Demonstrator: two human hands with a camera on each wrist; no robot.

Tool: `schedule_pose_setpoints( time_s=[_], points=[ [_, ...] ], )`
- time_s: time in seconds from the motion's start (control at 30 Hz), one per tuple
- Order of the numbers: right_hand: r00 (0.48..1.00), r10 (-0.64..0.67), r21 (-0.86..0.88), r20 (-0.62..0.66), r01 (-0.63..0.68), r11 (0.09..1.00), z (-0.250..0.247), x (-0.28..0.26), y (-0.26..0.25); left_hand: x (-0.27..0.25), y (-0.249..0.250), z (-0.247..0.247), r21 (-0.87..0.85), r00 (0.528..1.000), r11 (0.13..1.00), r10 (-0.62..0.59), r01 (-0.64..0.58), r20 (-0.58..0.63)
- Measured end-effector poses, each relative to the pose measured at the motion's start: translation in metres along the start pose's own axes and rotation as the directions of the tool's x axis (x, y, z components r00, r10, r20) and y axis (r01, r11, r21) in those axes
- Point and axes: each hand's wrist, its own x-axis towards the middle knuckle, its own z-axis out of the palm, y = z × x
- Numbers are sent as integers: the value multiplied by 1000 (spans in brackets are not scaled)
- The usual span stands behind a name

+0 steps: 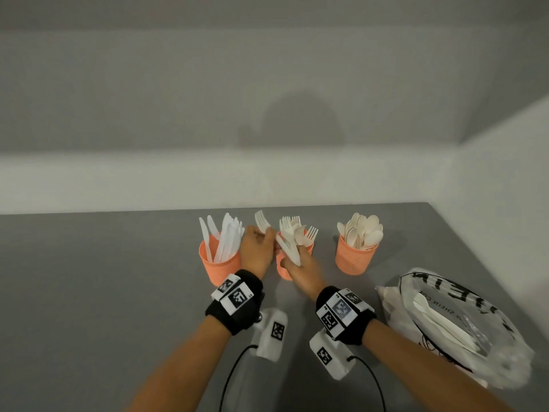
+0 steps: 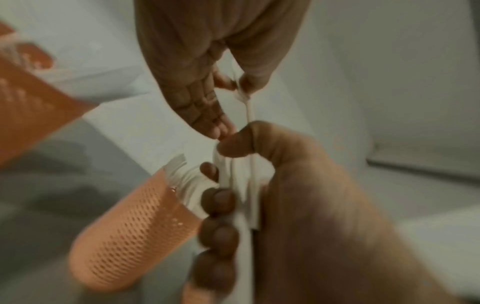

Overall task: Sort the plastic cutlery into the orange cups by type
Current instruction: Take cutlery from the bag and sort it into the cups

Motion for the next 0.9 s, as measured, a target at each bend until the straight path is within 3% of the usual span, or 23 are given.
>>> schedule_pose_setpoints(
  time_s=[0.1,0.17,0.27,0.37,0.43,0.53,0.67,0.8,0.9],
  points=[
    [998,56,33,-28,-55,998,-3,-3,6,8,12,-4,-337,990,932,-143,130,-14],
    [996,65,40,-55,-62,997,-3,-4,10,10,17,-5,-396,981,907,-185,146,-64],
    [990,23,-72,-139,-34,997,-4,-5,10,9,15,-2,-292,979,944,-185,152,-89],
    [970,-71,-203,-231,23,979,-3,-6,9,-7,13,6,-198,982,962,-181,188,52],
    [961,-134,-297,-242,58,953,-3,-8,9,-19,11,13,-181,975,962,-185,206,125],
    [962,-183,-401,-202,89,912,-2,-12,8,-28,10,24,-209,973,953,-195,217,122],
    [964,-187,-347,-188,113,931,-2,-15,7,-34,14,30,-239,972,944,-202,226,119],
    [978,-100,-114,-181,80,990,-6,-15,6,-36,10,29,-169,986,975,-129,145,103],
    [984,-66,-68,-163,56,996,-6,-14,6,-33,2,29,-108,993,989,-95,102,64]
  ],
)
